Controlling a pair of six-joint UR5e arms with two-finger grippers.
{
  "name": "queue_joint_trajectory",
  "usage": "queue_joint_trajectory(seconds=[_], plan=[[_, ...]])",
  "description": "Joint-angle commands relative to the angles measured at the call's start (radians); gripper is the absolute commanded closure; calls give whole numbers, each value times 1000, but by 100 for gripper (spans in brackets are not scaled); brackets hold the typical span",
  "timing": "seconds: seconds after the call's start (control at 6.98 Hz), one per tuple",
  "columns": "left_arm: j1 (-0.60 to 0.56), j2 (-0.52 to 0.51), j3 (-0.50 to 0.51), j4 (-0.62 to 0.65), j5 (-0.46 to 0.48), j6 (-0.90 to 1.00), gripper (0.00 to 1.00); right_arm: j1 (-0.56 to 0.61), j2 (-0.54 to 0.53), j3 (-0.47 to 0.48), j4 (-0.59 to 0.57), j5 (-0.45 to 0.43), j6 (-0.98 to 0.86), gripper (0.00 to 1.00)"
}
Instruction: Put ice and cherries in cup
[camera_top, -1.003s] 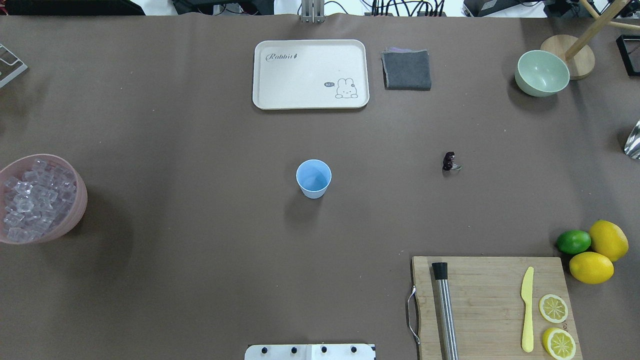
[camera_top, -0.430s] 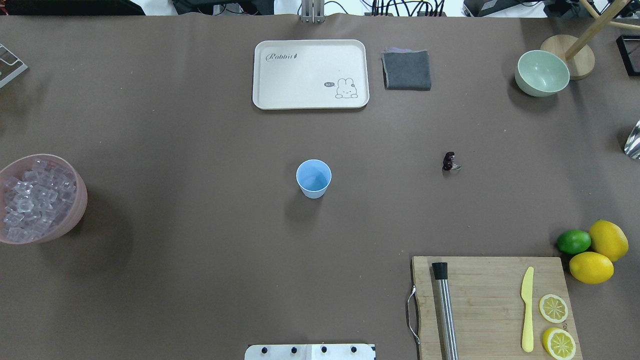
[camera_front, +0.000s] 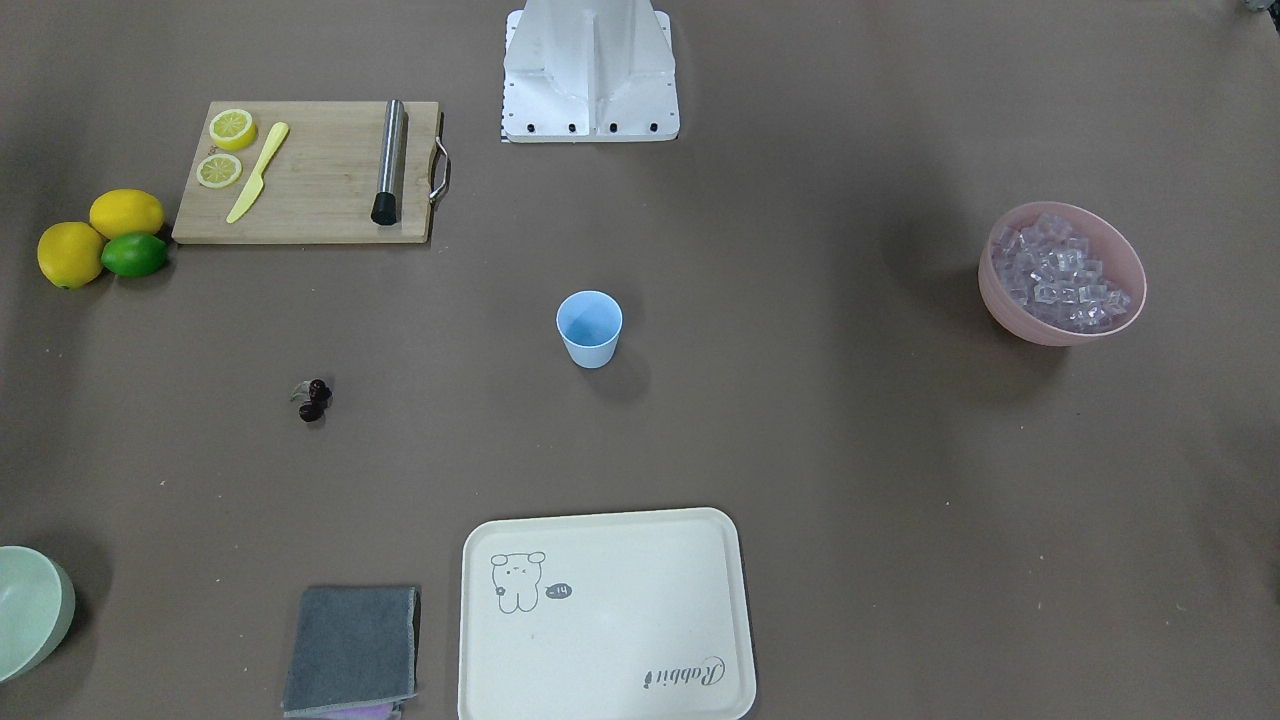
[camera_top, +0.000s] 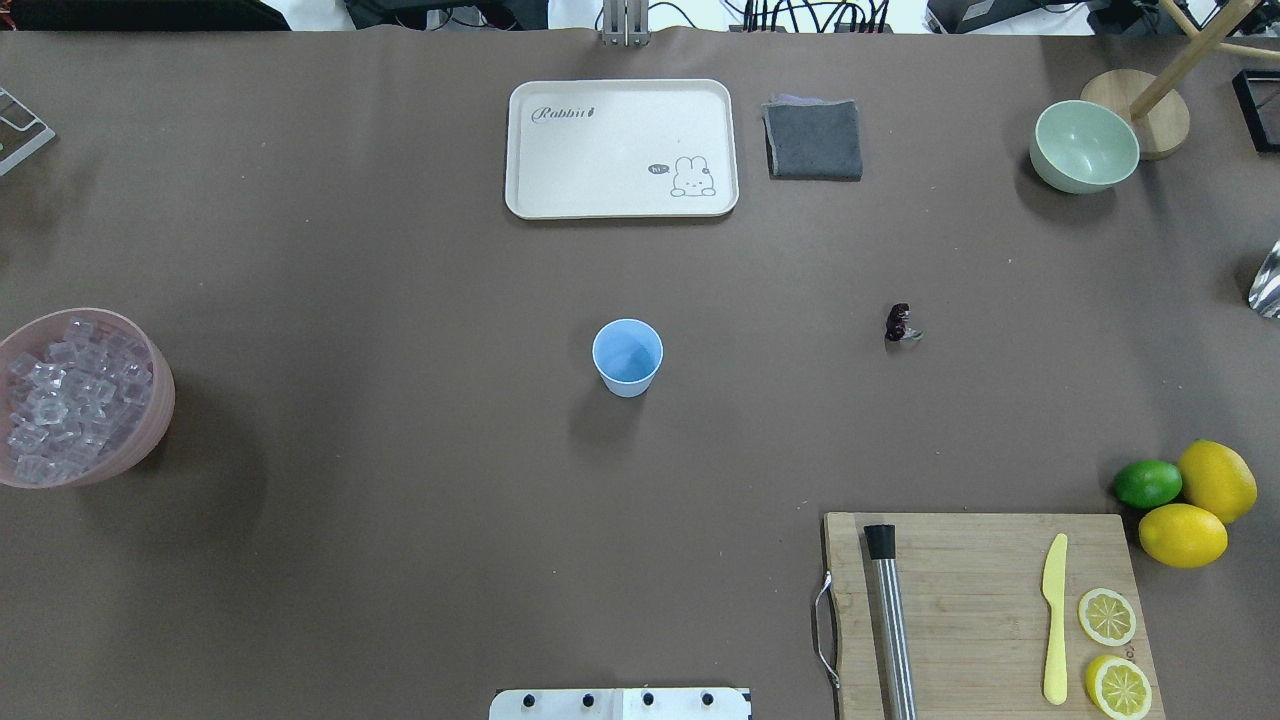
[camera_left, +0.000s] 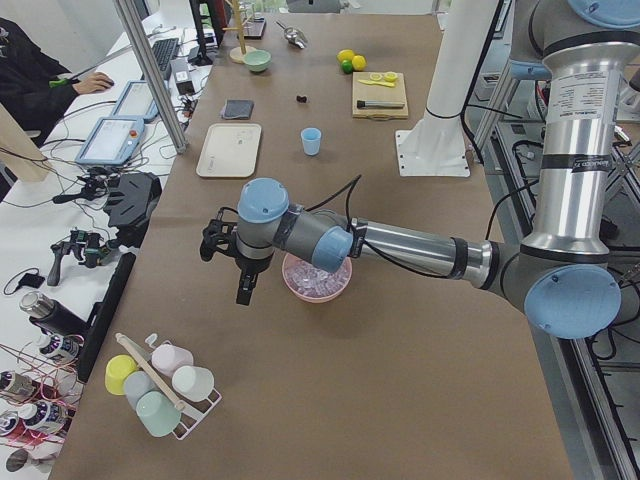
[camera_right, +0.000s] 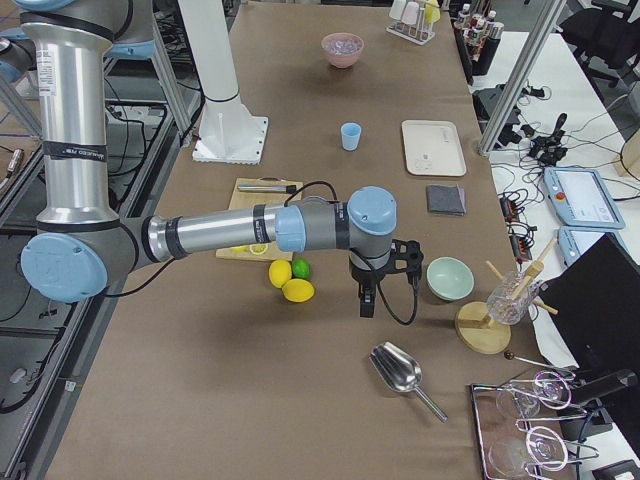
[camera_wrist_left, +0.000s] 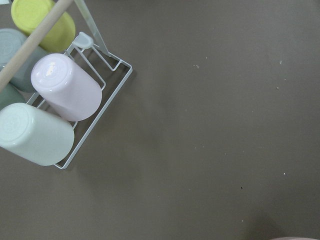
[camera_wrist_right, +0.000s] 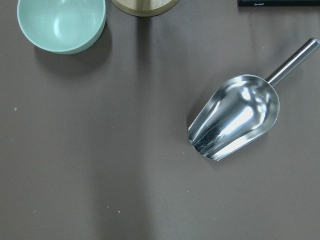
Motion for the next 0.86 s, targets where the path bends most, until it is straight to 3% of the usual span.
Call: queue_joint_trajectory(seconds=[0.0, 0.29, 0.43, 0.57, 0.72], plan=[[24, 98, -11, -223, -2, -24, 2, 0, 8, -2, -1, 2, 1, 0], [84, 123, -25, -313, -139, -234, 2, 0, 8, 0, -1, 2, 1, 0], [118, 132, -43, -391, -111, -336, 2, 0, 8, 0, -1, 2, 1, 0], [202, 176, -95, -483, 23, -521, 2, 0, 8, -3, -1, 4, 1, 0], [331, 211, -173, -490, 185, -630, 2, 0, 8, -4, -1, 4, -1, 0]])
